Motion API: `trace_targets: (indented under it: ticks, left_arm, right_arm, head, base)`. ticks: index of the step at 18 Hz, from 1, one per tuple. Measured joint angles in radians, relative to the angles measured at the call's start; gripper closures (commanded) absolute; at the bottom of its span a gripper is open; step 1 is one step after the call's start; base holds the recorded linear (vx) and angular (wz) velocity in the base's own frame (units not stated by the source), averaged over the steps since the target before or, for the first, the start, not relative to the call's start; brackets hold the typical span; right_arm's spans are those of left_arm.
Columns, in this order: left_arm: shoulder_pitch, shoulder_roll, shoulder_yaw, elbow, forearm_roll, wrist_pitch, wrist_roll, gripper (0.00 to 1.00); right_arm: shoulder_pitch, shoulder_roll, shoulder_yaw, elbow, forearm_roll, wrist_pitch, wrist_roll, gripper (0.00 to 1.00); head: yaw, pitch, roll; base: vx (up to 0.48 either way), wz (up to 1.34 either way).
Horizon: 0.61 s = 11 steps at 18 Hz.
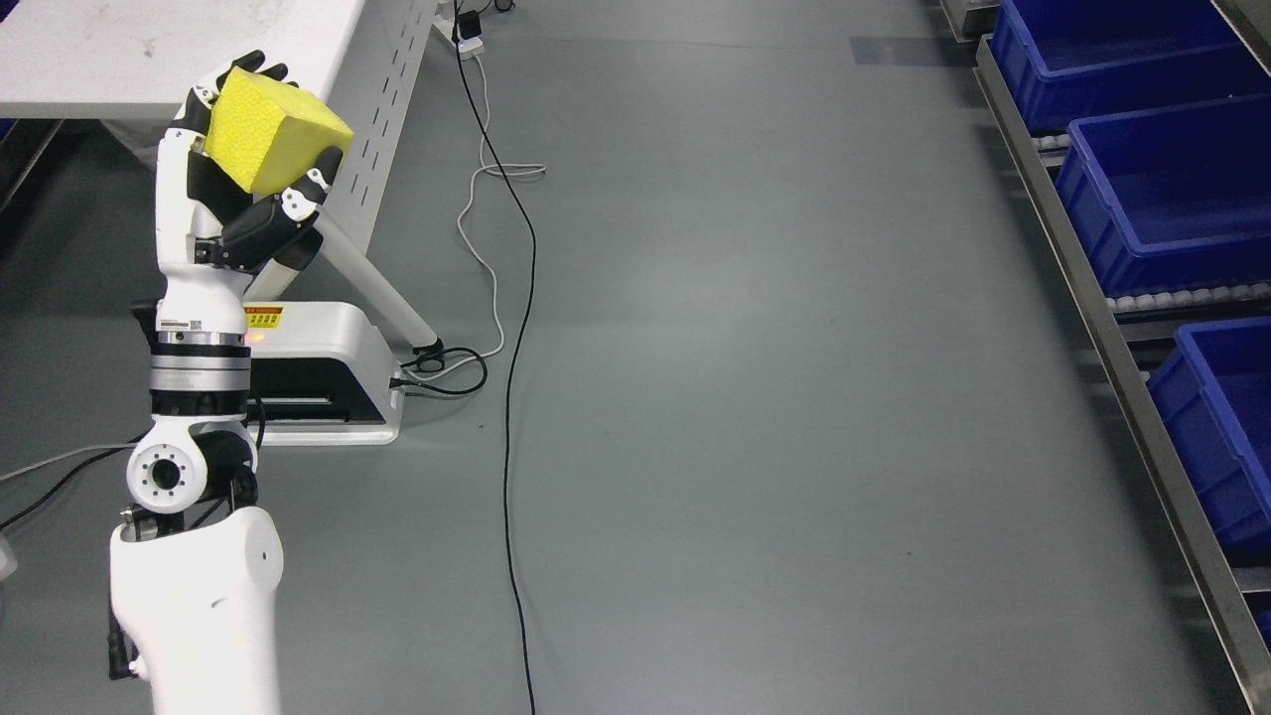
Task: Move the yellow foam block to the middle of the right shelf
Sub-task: 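Hold the cube raised in the left hand while turning toward the bins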
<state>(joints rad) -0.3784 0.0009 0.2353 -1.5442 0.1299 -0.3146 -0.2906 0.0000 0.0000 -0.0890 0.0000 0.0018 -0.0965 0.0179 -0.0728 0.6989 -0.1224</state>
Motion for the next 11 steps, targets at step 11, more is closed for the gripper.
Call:
trace_targets:
  ticks: [11]
  left_arm:
    - [0.003,-0.001,0.003,-0.006,-0.001,0.001,0.000,0.53]
  right_arm:
    - [0.000,0.000,0.000,0.000,-0.002,0.000,0.000,0.00]
  head:
    - [0.0000,0.000,0.000]
  base:
    - [0.329,-0.35]
